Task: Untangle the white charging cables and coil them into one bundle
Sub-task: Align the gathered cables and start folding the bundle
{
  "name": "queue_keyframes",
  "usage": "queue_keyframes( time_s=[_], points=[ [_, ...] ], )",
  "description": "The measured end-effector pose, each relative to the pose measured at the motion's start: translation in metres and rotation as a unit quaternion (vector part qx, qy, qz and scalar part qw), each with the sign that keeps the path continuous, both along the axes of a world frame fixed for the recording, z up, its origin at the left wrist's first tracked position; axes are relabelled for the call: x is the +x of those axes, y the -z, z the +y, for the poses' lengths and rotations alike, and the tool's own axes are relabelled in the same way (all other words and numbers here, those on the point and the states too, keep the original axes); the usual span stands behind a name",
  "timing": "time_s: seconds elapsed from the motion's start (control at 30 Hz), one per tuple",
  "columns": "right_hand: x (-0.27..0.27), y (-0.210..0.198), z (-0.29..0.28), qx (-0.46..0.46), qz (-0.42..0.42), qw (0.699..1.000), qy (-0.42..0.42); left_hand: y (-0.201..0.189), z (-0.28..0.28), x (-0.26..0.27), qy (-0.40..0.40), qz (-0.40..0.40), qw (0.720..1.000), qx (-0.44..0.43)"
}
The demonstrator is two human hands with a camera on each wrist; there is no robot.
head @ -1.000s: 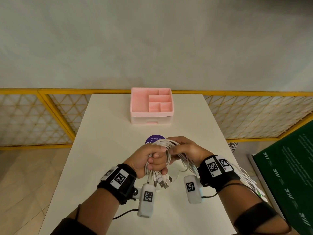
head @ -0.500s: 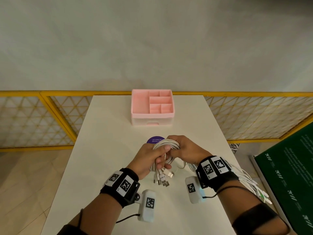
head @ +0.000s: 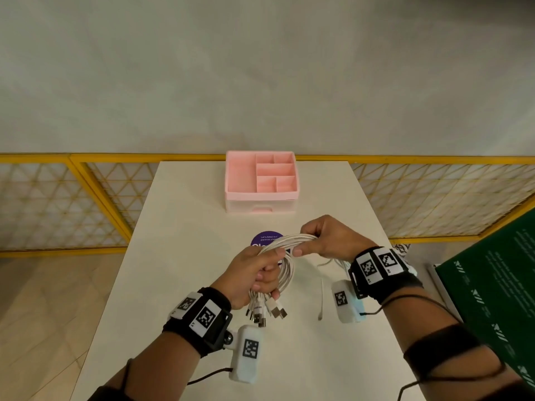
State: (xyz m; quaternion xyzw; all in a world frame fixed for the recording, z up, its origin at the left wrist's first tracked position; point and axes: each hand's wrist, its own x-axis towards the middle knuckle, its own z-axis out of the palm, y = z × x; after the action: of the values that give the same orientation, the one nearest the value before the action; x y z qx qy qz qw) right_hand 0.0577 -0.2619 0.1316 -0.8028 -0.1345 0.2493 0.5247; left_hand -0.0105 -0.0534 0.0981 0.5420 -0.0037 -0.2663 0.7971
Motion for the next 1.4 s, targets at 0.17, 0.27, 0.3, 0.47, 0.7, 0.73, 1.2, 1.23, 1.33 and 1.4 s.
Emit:
queue_keyframes(
  time_s=[0.17, 0.27, 0.3, 0.47, 0.7, 0.73, 1.2, 1.23, 1.33, 1.4],
  points=[
    [0.003, 0.021, 0.001, 0.051, -0.010, 0.997, 0.057, -0.015, -0.006, 0.005, -0.019, 0.009, 0.996, -0.085],
    [-0.013, 0.047, 0.015, 0.009, -0.077, 0.994, 0.077, -0.025, -0.008, 0.012, -0.024, 0.039, 0.984, -0.174],
    [-0.017, 0.056, 0.019, 0.001, -0.079, 0.993, 0.091, -0.026, -0.008, 0.013, -0.022, 0.042, 0.983, -0.180],
    [-0.034, 0.075, 0.043, 0.005, -0.050, 0.992, 0.112, -0.024, -0.015, 0.013, -0.069, 0.045, 0.986, -0.148],
    [-0.057, 0.102, 0.052, -0.041, -0.107, 0.984, 0.137, -0.033, -0.021, 0.017, -0.211, 0.050, 0.963, -0.162],
    [-0.061, 0.106, 0.055, -0.043, -0.099, 0.985, 0.137, -0.033, -0.024, 0.018, -0.230, 0.053, 0.958, -0.164],
    [-0.076, 0.122, 0.061, 0.000, 0.015, 0.992, 0.124, -0.028, -0.003, 0.041, -0.397, 0.023, 0.906, -0.142],
    [-0.077, 0.124, 0.064, -0.004, 0.021, 0.994, 0.111, -0.026, -0.004, 0.041, -0.403, 0.017, 0.906, -0.131],
    [-0.079, 0.122, 0.078, 0.017, 0.043, 0.998, 0.045, -0.019, -0.011, 0.042, -0.417, 0.011, 0.903, -0.104],
    [-0.080, 0.121, 0.084, -0.004, 0.037, 0.999, -0.003, -0.016, -0.014, 0.042, -0.425, 0.000, 0.901, -0.082]
  ],
)
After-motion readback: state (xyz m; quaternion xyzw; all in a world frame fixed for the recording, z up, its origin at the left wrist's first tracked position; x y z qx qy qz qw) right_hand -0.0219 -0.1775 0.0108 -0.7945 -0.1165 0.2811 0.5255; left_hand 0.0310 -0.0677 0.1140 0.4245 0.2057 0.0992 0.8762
